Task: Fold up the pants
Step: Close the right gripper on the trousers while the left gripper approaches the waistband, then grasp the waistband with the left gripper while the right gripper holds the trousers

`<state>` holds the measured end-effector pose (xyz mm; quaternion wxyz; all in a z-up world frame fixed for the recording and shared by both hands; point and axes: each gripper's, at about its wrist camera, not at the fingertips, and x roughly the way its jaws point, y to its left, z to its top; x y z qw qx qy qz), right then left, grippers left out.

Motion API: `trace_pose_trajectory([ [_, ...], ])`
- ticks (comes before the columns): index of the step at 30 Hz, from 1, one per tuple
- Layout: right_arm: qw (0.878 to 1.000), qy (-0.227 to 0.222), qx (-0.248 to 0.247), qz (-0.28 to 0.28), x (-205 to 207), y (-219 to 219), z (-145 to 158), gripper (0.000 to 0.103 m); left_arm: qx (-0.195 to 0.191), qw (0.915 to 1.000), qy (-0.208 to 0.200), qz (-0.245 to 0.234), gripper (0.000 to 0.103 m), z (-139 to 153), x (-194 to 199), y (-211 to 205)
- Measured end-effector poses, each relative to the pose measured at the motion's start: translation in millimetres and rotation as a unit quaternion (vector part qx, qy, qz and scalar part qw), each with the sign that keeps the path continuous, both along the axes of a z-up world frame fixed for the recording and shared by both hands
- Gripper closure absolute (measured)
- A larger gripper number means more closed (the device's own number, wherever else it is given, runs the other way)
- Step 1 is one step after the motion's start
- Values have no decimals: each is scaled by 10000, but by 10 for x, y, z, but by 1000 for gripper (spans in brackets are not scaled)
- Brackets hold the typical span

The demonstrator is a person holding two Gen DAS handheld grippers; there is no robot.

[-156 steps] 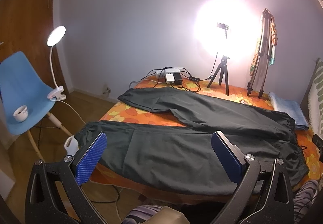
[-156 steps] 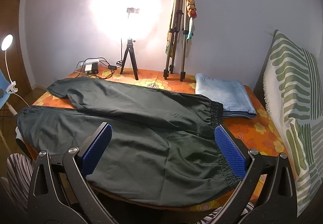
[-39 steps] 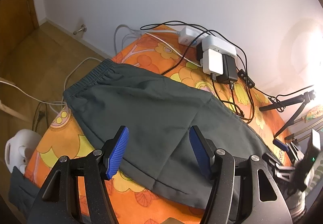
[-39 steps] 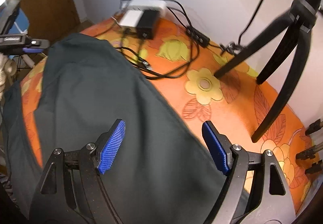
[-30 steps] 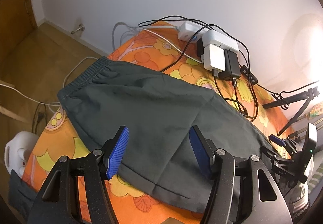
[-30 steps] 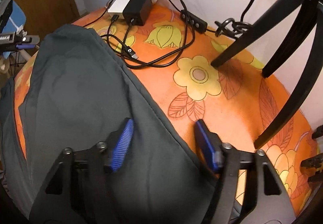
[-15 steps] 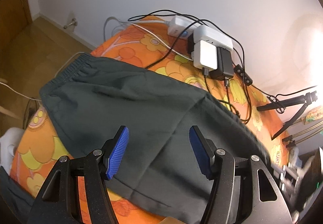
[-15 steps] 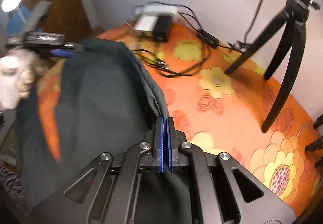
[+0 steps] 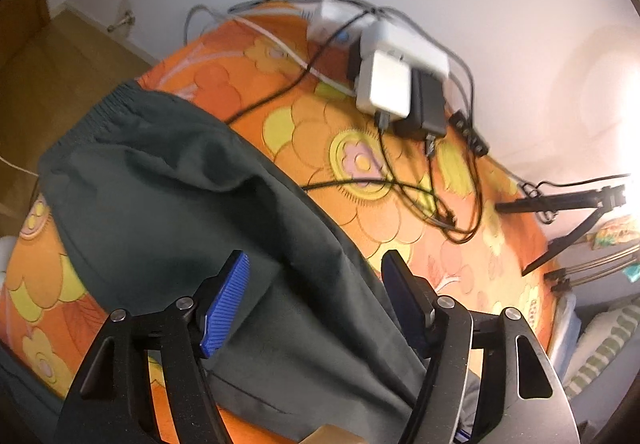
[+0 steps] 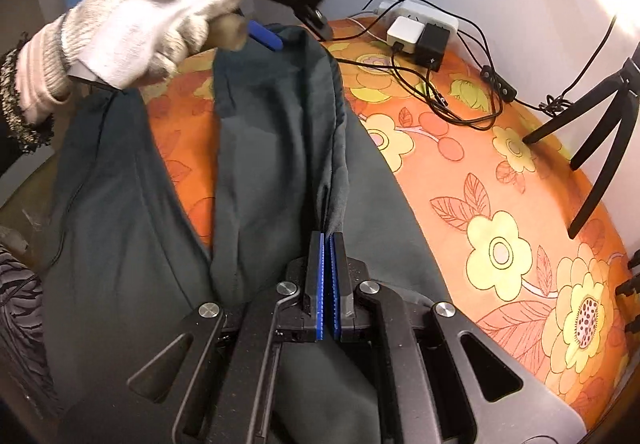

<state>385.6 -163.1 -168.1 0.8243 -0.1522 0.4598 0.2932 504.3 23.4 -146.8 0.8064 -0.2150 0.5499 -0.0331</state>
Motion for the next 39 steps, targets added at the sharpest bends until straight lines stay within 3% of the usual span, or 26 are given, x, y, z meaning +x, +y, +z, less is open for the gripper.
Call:
trace_pose_trajectory([
  [7, 9998, -194, -30, 63, -179, 17, 143, 99, -337, 9974, 293, 563, 34, -230, 49, 74],
  [9, 9997, -237, -20, 71, -224, 25, 179, 99, -407, 9963, 182, 740, 35, -231, 11, 117],
  [10, 9996, -252, -7, 79, -251, 28, 196, 99, -447, 9950, 136, 878, 40, -237, -10, 155],
  [12, 9995, -298, 3, 81, -295, 37, 226, 99, -535, 9931, 57, 1039, 66, -256, -53, 213],
  [13, 9995, -312, 18, 93, -321, 44, 246, 99, -621, 9923, 49, 1073, 87, -286, -70, 243],
  [14, 9994, -325, 30, 101, -342, 46, 264, 99, -672, 9915, 45, 1113, 95, -315, -87, 270],
  [20, 9986, -521, -18, 107, -482, 76, 395, 100, -896, 9856, -387, 1380, 100, -289, -306, 496],
  [25, 9977, -655, -107, 125, -608, 103, 479, 100, -806, 9840, -794, 1376, 101, -86, -522, 536],
  [31, 9990, -429, -87, 101, -621, 74, 366, 99, -820, 9812, -956, 1464, 101, 47, -749, 604],
  [33, 9995, -258, -79, 186, -613, 91, 301, 74, -818, 9802, -1006, 1494, 101, 111, -799, 628],
  [34, 9995, -234, -82, 203, -616, 108, 276, 41, -831, 9800, -1025, 1487, 101, 136, -820, 631],
  [35, 9993, -264, -39, 250, -638, 133, 256, 29, -827, 9801, -1043, 1476, 101, 152, -862, 647],
  [39, 9990, -355, -125, 251, -670, 285, 136, 34, -782, 9798, -1157, 1434, 101, 264, -926, 636],
])
